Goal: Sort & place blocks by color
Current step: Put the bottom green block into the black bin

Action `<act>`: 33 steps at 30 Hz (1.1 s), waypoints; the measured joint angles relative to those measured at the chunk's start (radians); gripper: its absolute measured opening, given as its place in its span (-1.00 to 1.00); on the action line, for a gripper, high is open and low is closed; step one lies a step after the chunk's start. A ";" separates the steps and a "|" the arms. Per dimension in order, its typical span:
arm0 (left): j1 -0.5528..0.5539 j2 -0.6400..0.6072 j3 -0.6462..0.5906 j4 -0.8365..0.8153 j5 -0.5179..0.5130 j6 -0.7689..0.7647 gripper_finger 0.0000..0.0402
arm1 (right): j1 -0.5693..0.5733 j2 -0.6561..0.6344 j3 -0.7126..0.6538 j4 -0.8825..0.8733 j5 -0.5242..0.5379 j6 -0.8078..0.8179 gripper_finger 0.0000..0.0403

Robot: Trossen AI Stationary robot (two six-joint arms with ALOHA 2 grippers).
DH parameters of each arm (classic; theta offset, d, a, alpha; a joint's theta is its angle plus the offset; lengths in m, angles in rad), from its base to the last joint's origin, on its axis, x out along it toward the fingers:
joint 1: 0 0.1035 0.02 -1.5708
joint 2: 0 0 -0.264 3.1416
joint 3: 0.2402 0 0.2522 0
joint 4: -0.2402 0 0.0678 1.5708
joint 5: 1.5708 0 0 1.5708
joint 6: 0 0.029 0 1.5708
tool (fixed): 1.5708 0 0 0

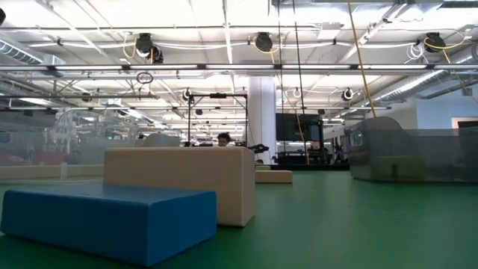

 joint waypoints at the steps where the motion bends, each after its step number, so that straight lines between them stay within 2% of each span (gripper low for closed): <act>1: 0.000 0.000 0.000 0.003 -0.013 0.007 -0.25 | 0.000 0.000 0.000 0.000 0.000 0.000 0.26; 8: -0.002 0.000 0.000 0.014 -0.028 0.192 0.48 | 0.000 0.000 0.000 0.000 0.000 0.000 0.26; 13: -0.005 0.017 0.001 0.016 -0.029 0.298 0.73 | 0.000 0.000 0.000 0.000 0.000 0.000 0.26; 23: -0.005 0.177 0.001 0.042 -0.028 0.253 0.76 | 0.000 0.000 0.000 0.000 0.000 0.000 0.26; 28: -0.005 0.208 0.001 0.044 -0.027 0.213 0.76 | 0.000 0.000 0.000 0.000 0.000 0.000 0.26; 30: -0.005 0.208 0.001 0.052 -0.013 0.185 0.72 | 0.000 0.000 0.000 0.000 0.000 0.000 0.26; 33: -0.006 0.208 0.001 0.048 0.023 0.148 0.51 | 0.000 0.000 0.000 0.000 0.000 0.000 0.26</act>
